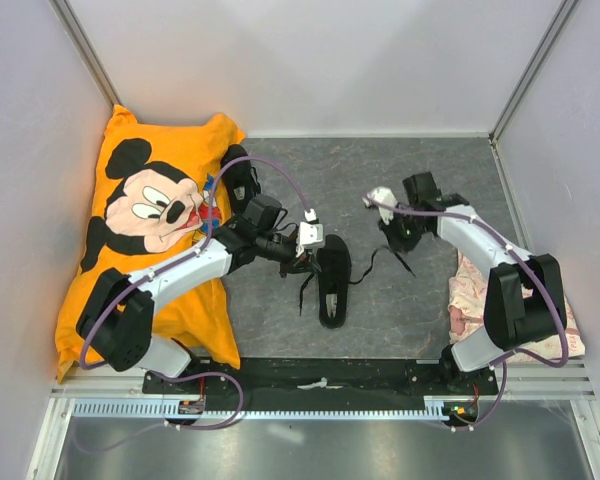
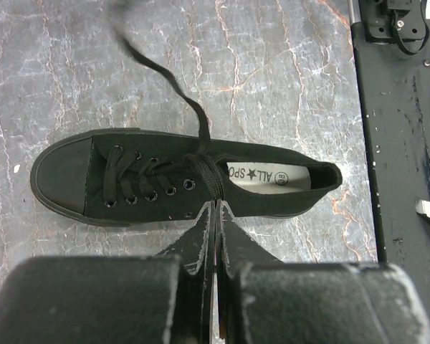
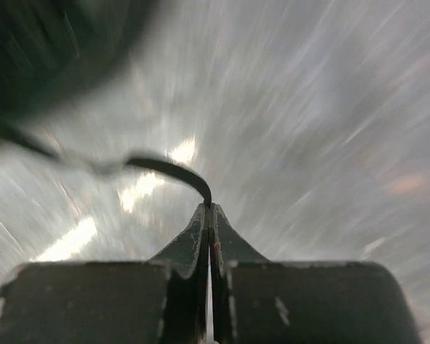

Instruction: Tie the shoes

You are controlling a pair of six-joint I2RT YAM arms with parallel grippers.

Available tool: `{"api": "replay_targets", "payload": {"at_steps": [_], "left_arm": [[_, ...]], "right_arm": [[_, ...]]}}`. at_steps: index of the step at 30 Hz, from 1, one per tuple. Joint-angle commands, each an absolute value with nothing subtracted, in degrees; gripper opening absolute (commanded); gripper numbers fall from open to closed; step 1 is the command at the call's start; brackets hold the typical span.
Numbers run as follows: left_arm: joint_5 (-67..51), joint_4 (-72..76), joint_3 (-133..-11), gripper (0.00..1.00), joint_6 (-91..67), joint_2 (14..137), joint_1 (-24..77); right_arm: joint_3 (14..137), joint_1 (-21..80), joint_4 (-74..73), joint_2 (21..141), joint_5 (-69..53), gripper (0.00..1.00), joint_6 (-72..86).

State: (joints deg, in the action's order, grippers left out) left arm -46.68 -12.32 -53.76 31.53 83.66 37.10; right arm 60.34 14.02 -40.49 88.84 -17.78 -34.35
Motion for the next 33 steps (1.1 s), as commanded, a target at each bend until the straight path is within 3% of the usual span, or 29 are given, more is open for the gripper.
{"api": "replay_targets", "payload": {"at_steps": [1,11,29,32,33], "left_arm": [[-48.78,-10.28,-52.91,0.02,33.31,80.86,37.35],[-48.78,-7.47,-50.72,0.01,34.36,79.37,37.35],[-47.37,-4.66,-45.35,0.01,34.19,76.38,37.35],[-46.93,-4.75,-44.65,0.01,34.45,76.03,37.35],[-46.93,-4.66,-44.47,0.01,34.63,75.94,37.35]], "right_arm": [[74.23,15.2,-37.8,87.97,-28.03,0.0,-25.86],[83.58,31.18,-28.57,98.34,-29.97,0.0,-14.61],[86.92,42.1,-17.84,110.56,-34.45,0.02,-2.46],[87.45,41.84,-20.9,111.45,-35.51,0.41,-3.42],[87.36,41.57,-21.7,110.31,-35.33,0.59,-3.95]]}}
